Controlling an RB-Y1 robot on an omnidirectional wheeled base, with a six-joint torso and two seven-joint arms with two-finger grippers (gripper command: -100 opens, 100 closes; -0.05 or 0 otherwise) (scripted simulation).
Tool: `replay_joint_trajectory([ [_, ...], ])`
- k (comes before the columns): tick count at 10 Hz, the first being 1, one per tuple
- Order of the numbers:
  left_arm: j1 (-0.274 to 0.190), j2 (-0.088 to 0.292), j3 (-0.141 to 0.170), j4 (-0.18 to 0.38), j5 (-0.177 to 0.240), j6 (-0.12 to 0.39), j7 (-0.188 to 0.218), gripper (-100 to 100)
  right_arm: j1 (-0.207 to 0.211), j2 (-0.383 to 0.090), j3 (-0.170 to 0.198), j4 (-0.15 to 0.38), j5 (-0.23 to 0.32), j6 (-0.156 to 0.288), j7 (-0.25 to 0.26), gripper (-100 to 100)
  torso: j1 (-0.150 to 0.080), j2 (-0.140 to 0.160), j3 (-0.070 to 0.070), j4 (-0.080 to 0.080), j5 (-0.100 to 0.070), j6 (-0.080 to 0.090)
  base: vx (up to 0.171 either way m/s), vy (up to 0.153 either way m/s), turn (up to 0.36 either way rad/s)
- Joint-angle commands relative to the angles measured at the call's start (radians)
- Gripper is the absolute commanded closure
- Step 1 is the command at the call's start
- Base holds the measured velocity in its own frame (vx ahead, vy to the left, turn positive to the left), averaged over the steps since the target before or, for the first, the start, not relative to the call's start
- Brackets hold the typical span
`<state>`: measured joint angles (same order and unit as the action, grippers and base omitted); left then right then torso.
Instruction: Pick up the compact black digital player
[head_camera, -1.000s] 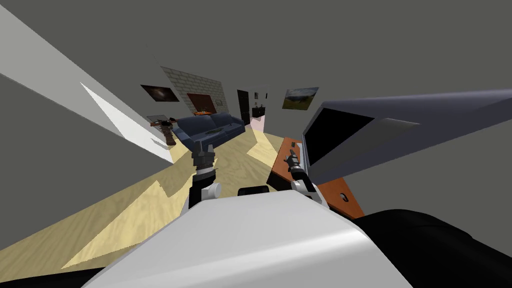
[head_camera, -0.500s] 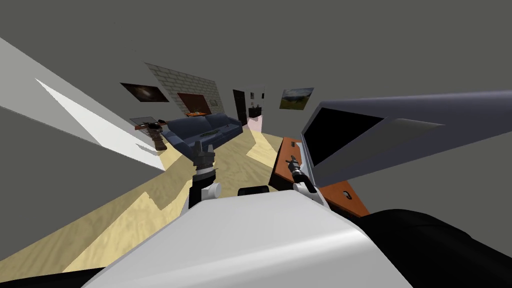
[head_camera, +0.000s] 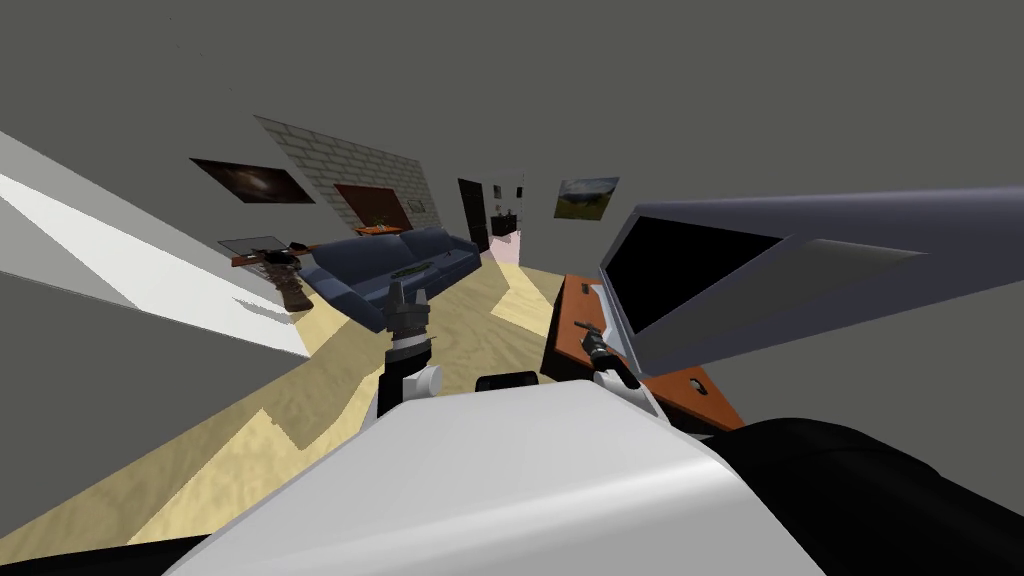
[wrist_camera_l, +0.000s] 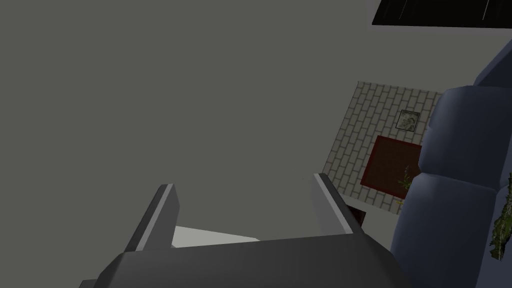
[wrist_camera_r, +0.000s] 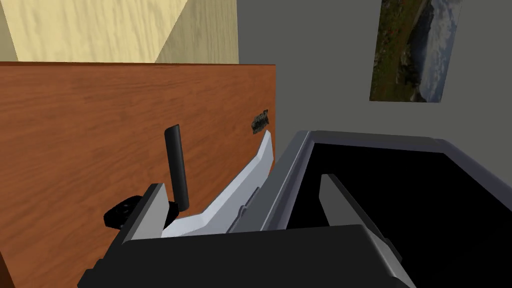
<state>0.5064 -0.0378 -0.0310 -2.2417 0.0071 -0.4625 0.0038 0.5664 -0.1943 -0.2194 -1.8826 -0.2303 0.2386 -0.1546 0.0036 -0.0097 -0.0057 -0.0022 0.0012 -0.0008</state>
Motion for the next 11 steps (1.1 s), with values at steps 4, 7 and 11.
replay_joint_trajectory([
  [4, 0.0, 0.0, 0.0, 0.0, 0.0, 0.0, 0.0, 0, 0.003, -0.014, -0.049, 0.091, -0.04, 0.125, -0.059, -100, -0.002, 0.004, 0.002, 0.001, 0.0, 0.0, 0.079, 0.09, -0.081],
  [7, 0.0, 0.0, 0.0, 0.0, 0.0, 0.0, 0.0, 0, 0.004, -0.021, -0.072, 0.13, -0.06, 0.208, -0.089, -100, 0.0, 0.0, 0.0, 0.0, 0.0, 0.0, 0.101, 0.089, -0.106],
  [11, 0.0, 0.0, 0.0, 0.0, 0.0, 0.0, 0.0, 0, 0.003, -0.038, -0.121, 0.206, -0.1, 0.327, -0.154, -100, -0.001, 0.0, 0.0, 0.0, 0.0, 0.0, 0.108, 0.074, -0.103],
])
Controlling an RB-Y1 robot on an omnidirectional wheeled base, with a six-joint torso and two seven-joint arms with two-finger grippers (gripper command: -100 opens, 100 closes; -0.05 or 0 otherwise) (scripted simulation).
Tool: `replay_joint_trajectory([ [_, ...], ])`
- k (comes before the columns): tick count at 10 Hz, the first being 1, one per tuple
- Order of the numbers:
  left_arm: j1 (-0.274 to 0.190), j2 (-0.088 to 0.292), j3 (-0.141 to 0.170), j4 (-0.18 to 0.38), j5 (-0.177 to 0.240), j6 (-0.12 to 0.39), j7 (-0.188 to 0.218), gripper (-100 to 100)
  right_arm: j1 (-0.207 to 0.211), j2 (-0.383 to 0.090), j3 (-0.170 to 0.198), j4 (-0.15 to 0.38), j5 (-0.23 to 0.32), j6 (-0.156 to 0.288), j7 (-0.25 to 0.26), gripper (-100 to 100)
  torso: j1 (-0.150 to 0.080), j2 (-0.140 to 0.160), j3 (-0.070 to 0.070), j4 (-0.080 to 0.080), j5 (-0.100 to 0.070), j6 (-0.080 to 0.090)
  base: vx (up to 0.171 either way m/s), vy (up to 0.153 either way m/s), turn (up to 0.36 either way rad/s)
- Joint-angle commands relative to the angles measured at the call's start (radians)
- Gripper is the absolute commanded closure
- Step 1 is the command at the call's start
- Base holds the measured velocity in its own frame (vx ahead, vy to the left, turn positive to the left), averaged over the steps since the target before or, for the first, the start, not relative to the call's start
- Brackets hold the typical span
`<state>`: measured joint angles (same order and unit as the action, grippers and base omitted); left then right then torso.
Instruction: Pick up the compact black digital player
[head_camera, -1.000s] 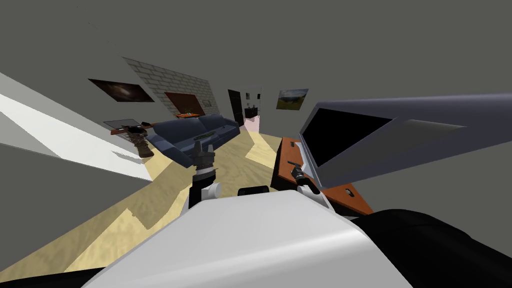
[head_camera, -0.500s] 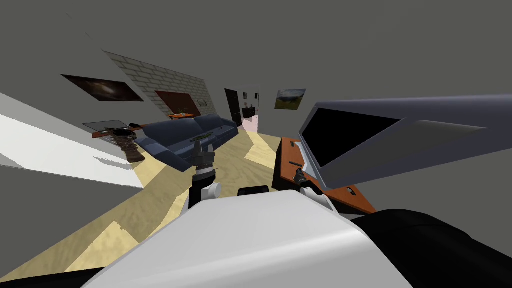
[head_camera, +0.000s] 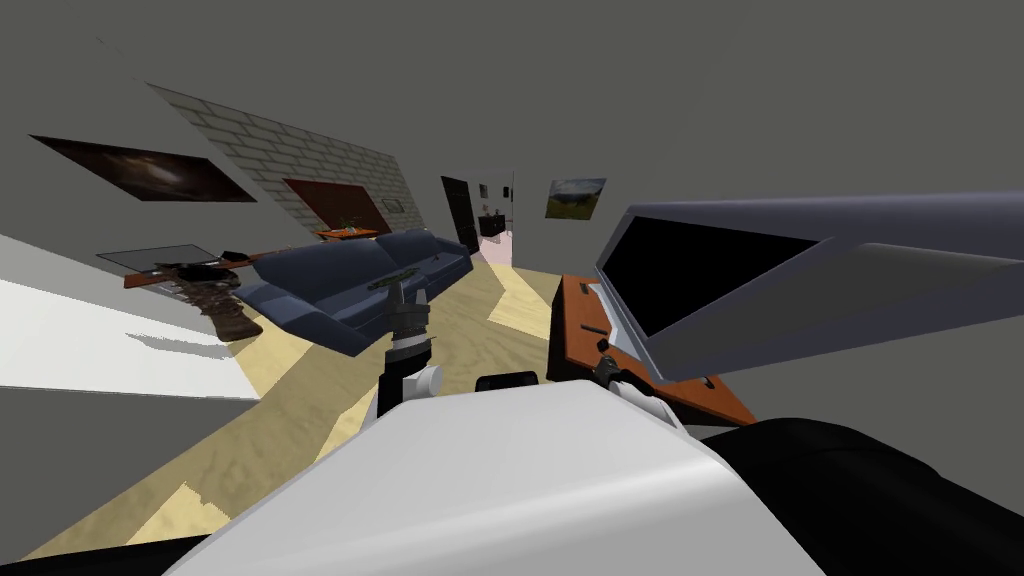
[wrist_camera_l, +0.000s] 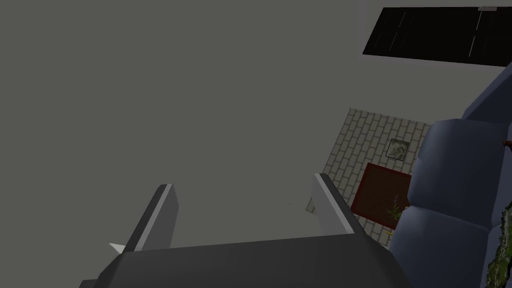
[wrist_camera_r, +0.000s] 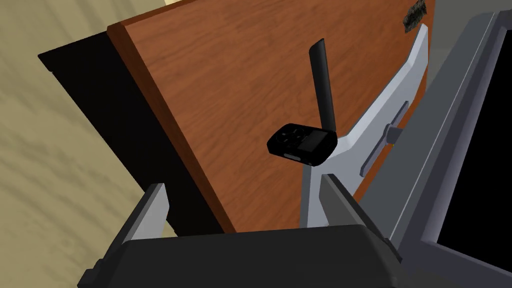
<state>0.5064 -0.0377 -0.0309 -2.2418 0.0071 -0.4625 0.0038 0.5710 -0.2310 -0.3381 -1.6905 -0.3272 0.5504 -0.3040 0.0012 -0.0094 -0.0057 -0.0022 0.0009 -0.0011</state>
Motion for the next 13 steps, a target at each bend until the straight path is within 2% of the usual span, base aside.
replay_joint_trajectory([
  [1, 0.0, 0.0, 0.0, 0.0, 0.0, 0.0, 0.0, 0, -0.003, -0.01, -0.027, 0.05, -0.024, 0.05, -0.039, -100, 0.0, 0.0, 0.0, 0.0, 0.0, 0.0, 0.131, 0.064, -0.093],
  [2, 0.0, 0.0, 0.0, 0.0, 0.0, 0.0, 0.0, 0, -0.003, -0.01, -0.027, 0.05, -0.024, 0.073, -0.039, -100, 0.0, -0.001, -0.001, 0.0, 0.0, 0.0, 0.111, 0.047, -0.07],
  [3, 0.0, 0.0, 0.0, 0.0, 0.0, 0.0, 0.0, 0, -0.007, -0.019, -0.051, 0.086, -0.045, 0.107, -0.074, -100, -0.001, -0.001, -0.001, 0.0, 0.0, 0.0, 0.111, 0.035, -0.107],
  [4, 0.0, 0.0, 0.0, 0.0, 0.0, 0.0, 0.0, 0, -0.007, -0.019, -0.051, 0.086, -0.045, 0.129, -0.074, -100, -0.002, -0.001, -0.001, 0.0, -0.001, 0.0, 0.104, 0.028, -0.055],
  [5, 0.0, 0.0, 0.0, 0.0, 0.0, 0.0, 0.0, 0, -0.011, -0.028, -0.076, 0.12, -0.065, 0.163, -0.11, -100, -0.003, 0.0, 0.0, 0.0, -0.001, 0.0, 0.113, 0.049, -0.098],
  [6, 0.0, 0.0, 0.0, 0.0, 0.0, 0.0, 0.0, 0, -0.011, -0.028, -0.076, 0.12, -0.065, 0.184, -0.11, -100, -0.002, -0.001, 0.0, 0.0, -0.001, 0.0, 0.098, 0.033, -0.061],
  [7, 0.0, 0.0, 0.0, 0.0, 0.0, 0.0, 0.0, 0, -0.016, -0.038, -0.1, 0.153, -0.086, 0.21, -0.147, -100, -0.003, 0.0, 0.0, 0.0, -0.001, 0.0, 0.131, 0.014, -0.099],
  [9, 0.0, 0.0, 0.0, 0.0, 0.0, 0.0, 0.0, 0, -0.016, -0.038, -0.1, 0.153, -0.086, 0.237, -0.147, -100, -0.005, -0.001, 0.0, 0.0, -0.001, 0.0, 0.072, -0.005, -0.008],
  [10, 0.0, 0.0, 0.0, 0.0, 0.0, 0.0, 0.0, 0, -0.022, -0.049, -0.124, 0.185, -0.106, 0.272, -0.183, -100, -0.005, 0.003, 0.001, 0.0, -0.001, 0.0, 0.087, 0.001, -0.066],
  [11, 0.0, 0.0, 0.0, 0.0, 0.0, 0.0, 0.0, 0, -0.022, -0.049, -0.124, 0.185, -0.106, 0.287, -0.183, -100, -0.005, 0.001, 0.001, 0.0, -0.001, 0.0, 0.087, 0.006, -0.053],
  [12, 0.0, 0.0, 0.0, 0.0, 0.0, 0.0, 0.0, 0, -0.029, -0.059, -0.147, 0.216, -0.125, 0.32, -0.22, -100, -0.005, 0.001, 0.001, 0.0, -0.001, 0.0, 0.102, -0.014, -0.081],
  [13, 0.0, 0.0, 0.0, 0.0, 0.0, 0.0, 0.0, 0, -0.029, -0.059, -0.147, 0.216, -0.125, 0.336, -0.22, -100, -0.006, 0.0, 0.0, 0.0, -0.001, 0.0, 0.099, -0.003, -0.038],
])
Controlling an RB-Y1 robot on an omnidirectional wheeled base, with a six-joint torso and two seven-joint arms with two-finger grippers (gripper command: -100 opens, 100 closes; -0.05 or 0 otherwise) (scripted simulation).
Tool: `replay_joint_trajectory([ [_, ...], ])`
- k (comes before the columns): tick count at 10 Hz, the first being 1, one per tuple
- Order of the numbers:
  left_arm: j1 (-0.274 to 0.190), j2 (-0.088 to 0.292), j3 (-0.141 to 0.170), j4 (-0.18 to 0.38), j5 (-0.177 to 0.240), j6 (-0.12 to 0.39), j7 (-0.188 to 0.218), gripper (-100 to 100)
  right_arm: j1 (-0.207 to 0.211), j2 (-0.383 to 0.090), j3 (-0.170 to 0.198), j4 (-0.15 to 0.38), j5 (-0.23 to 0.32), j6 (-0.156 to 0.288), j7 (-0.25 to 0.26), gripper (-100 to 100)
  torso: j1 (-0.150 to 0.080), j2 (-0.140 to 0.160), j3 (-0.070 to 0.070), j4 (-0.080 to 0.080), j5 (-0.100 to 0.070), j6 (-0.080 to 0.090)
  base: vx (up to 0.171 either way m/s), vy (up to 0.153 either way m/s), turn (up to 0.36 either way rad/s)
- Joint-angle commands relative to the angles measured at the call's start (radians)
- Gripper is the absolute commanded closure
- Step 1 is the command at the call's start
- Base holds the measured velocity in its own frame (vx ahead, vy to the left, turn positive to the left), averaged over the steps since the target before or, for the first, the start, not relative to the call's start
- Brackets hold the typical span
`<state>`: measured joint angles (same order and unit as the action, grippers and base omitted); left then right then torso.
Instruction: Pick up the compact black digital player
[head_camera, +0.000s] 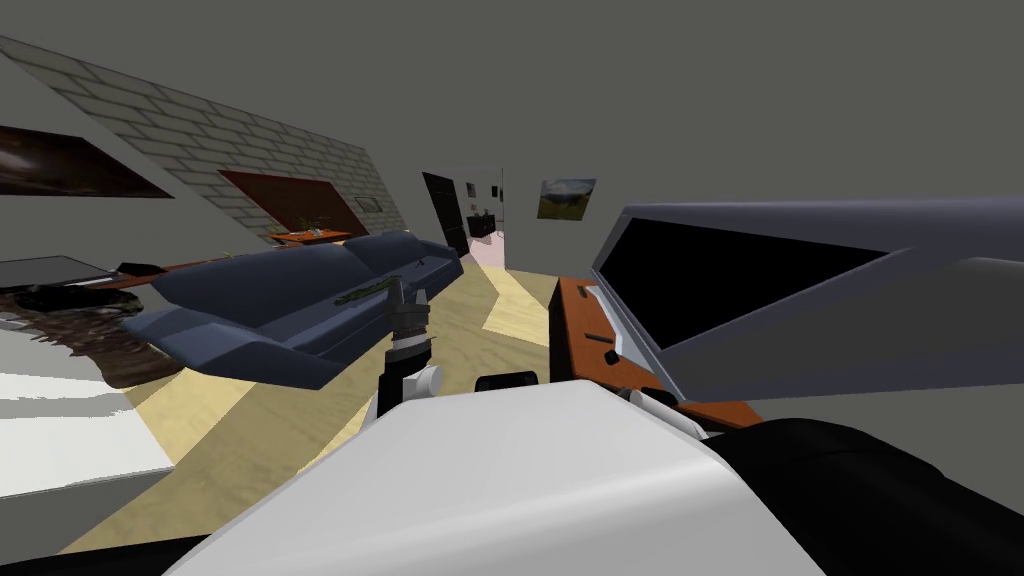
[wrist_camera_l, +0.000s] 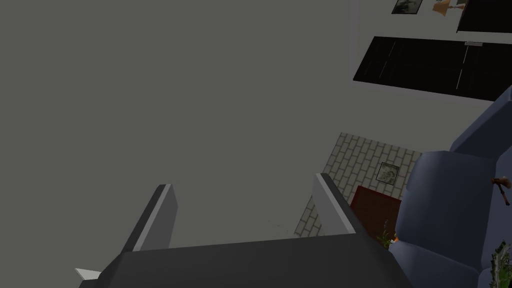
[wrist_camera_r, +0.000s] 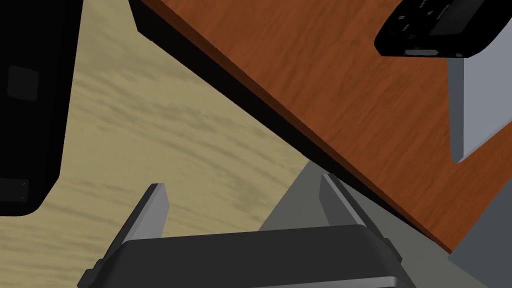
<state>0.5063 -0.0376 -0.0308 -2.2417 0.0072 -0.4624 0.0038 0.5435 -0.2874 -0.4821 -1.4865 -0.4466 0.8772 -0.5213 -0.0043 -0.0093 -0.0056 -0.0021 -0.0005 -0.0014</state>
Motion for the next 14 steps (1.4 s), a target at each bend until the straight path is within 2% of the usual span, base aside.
replay_joint_trajectory([
  [1, 0.0, 0.0, 0.0, 0.0, 0.0, 0.0, 0.0, 0, -0.009, -0.014, -0.026, 0.042, -0.025, 0.05, -0.039, -100, 0.0, 0.0, 0.0, 0.0, 0.0, 0.0, 0.127, -0.002, -0.062],
  [2, 0.0, 0.0, 0.0, 0.0, 0.0, 0.0, 0.0, 0, -0.018, -0.025, -0.048, 0.065, -0.044, 0.08, -0.072, -100, 0.0, -0.001, -0.001, 0.0, 0.0, 0.0, 0.175, -0.032, -0.102],
  [3, 0.0, 0.0, 0.0, 0.0, 0.0, 0.0, 0.0, 0, -0.018, -0.025, -0.048, 0.07, -0.044, 0.098, -0.075, -100, -0.002, -0.004, -0.002, -0.001, 0.0, 0.0, 0.135, -0.033, -0.021],
  [4, 0.0, 0.0, 0.0, 0.0, 0.0, 0.0, 0.0, 0, -0.027, -0.036, -0.069, 0.097, -0.061, 0.129, -0.111, -100, -0.002, -0.003, -0.002, -0.001, 0.0, 0.0, 0.12, -0.062, -0.039],
  [5, 0.0, 0.0, 0.0, 0.0, 0.0, 0.0, 0.0, 0, -0.027, -0.036, -0.069, 0.097, -0.061, 0.139, -0.111, -100, -0.004, -0.002, -0.001, 0.0, -0.001, 0.0, 0.09, -0.055, -0.015],
  [9, 0.0, 0.0, 0.0, 0.0, 0.0, 0.0, 0.0, 0, -0.066, -0.08, -0.142, 0.187, -0.123, 0.265, -0.235, -100, -0.006, -0.005, -0.003, -0.001, -0.001, 0.0, 0.166, -0.076, -0.037],
  [10, 0.0, 0.0, 0.0, 0.0, 0.0, 0.0, 0.0, 0, -0.066, -0.08, -0.142, 0.187, -0.123, 0.271, -0.239, -100, -0.007, -0.007, -0.004, -0.001, -0.001, 0.0, 0.127, -0.079, 0.008],
  [14, 0.0, 0.0, 0.0, 0.0, 0.0, 0.0, 0.0, 0, -0.104, -0.117, -0.193, 0.242, -0.169, 0.355, -0.337, -100, -0.008, -0.002, -0.001, 0.0, -0.002, 0.0, 0.123, -0.104, 0.003],
])
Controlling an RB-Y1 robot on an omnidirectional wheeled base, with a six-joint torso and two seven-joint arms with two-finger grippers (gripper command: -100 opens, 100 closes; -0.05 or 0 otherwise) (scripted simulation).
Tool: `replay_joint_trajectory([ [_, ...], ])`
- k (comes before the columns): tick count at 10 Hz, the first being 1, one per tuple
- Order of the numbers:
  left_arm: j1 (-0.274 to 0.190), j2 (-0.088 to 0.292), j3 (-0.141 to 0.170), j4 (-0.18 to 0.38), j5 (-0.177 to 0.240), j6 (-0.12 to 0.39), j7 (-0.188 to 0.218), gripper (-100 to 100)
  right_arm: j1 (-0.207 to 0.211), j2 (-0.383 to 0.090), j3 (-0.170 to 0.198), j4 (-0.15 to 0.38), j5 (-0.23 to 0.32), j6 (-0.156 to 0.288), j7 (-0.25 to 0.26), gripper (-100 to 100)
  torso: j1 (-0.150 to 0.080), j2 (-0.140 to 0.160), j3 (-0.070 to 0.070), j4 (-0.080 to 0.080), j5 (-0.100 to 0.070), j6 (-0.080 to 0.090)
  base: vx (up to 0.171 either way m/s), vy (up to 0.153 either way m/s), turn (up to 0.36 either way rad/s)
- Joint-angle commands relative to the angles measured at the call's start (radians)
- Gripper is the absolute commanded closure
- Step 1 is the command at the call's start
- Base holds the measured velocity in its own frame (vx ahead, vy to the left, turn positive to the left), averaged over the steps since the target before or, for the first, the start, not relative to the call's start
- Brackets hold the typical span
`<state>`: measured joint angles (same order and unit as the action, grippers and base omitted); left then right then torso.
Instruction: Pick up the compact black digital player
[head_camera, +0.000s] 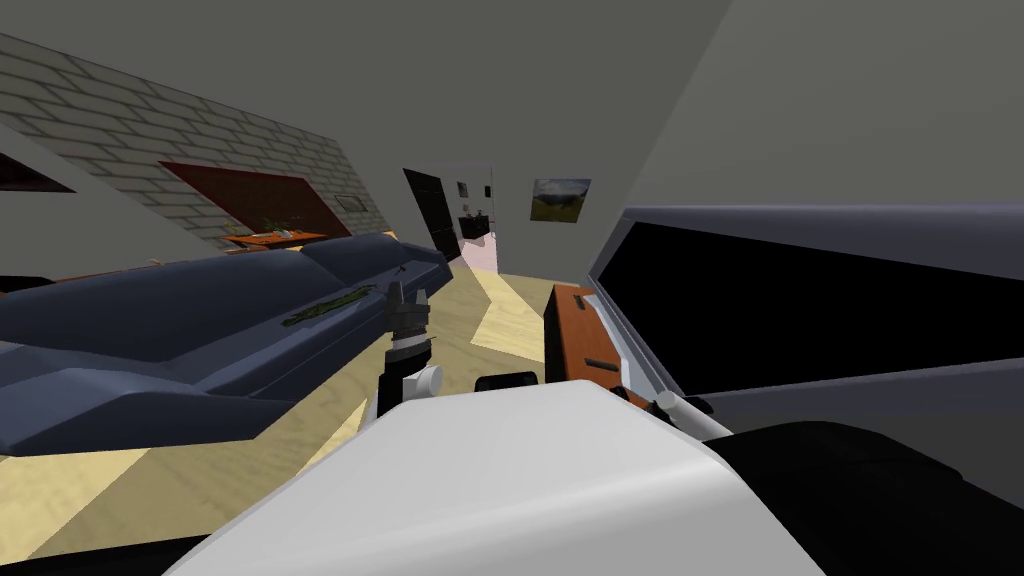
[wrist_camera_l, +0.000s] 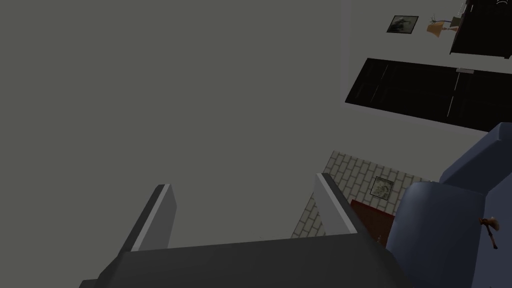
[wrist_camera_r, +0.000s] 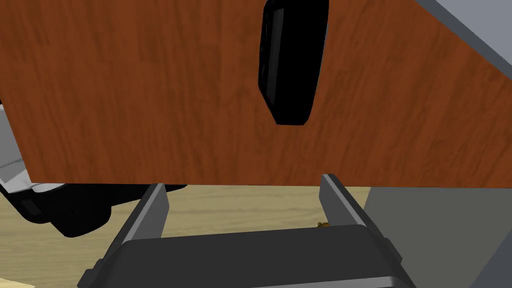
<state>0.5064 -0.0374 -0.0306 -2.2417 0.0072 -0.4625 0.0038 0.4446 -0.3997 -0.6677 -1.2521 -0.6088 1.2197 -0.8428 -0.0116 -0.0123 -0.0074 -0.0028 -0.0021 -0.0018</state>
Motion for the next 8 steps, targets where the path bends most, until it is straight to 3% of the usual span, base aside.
replay_joint_trajectory([
  [1, 0.0, 0.0, 0.0, 0.0, 0.0, 0.0, 0.0, 0, -0.014, -0.011, -0.016, 0.015, -0.015, 0.025, -0.034, -100, 0.0, 0.0, 0.0, 0.0, 0.0, 0.0, 0.154, -0.091, 0.017],
  [3, 0.0, 0.0, 0.0, 0.0, 0.0, 0.0, 0.0, 0, -0.03, -0.023, -0.031, 0.027, -0.03, 0.048, -0.068, -100, 0.001, 0.001, 0.0, 0.0, 0.0, 0.0, 0.101, -0.067, -0.01],
  [4, 0.0, 0.0, 0.0, 0.0, 0.0, 0.0, 0.0, 0, -0.023, -0.018, -0.026, 0.019, -0.025, 0.04, -0.054, -100, 0.004, 0.004, 0.002, 0.0, 0.001, 0.001, 0.016, 0.005, -0.028],
  [5, 0.0, 0.0, 0.0, 0.0, 0.0, 0.0, 0.0, 0, -0.024, -0.019, -0.027, 0.02, -0.026, 0.043, -0.059, 0, 0.007, 0.008, 0.004, 0.001, 0.001, 0.001, 0.005, -0.001, 0.004],
  [6, 0.0, 0.0, 0.0, 0.0, 0.0, 0.0, 0.0, 0, -0.022, -0.012, -0.042, 0.033, -0.025, 0.034, -0.009, -100, 0.008, 0.009, 0.005, 0.002, 0.002, 0.001, 0.069, -0.004, -0.192],
  [7, 0.0, 0.0, 0.0, 0.0, 0.0, 0.0, 0.0, 0, -0.022, -0.012, -0.042, 0.033, -0.025, 0.034, -0.009, -100, 0.008, 0.007, 0.004, 0.001, 0.002, 0.001, 0.088, -0.003, -0.11],
  [8, 0.0, 0.0, 0.0, 0.0, 0.0, 0.0, 0.0, 0, -0.02, -0.006, -0.058, 0.046, -0.024, 0.026, 0.031, -100, 0.008, 0.005, 0.003, 0.001, 0.002, 0.001, 0.097, -0.006, -0.208],
])
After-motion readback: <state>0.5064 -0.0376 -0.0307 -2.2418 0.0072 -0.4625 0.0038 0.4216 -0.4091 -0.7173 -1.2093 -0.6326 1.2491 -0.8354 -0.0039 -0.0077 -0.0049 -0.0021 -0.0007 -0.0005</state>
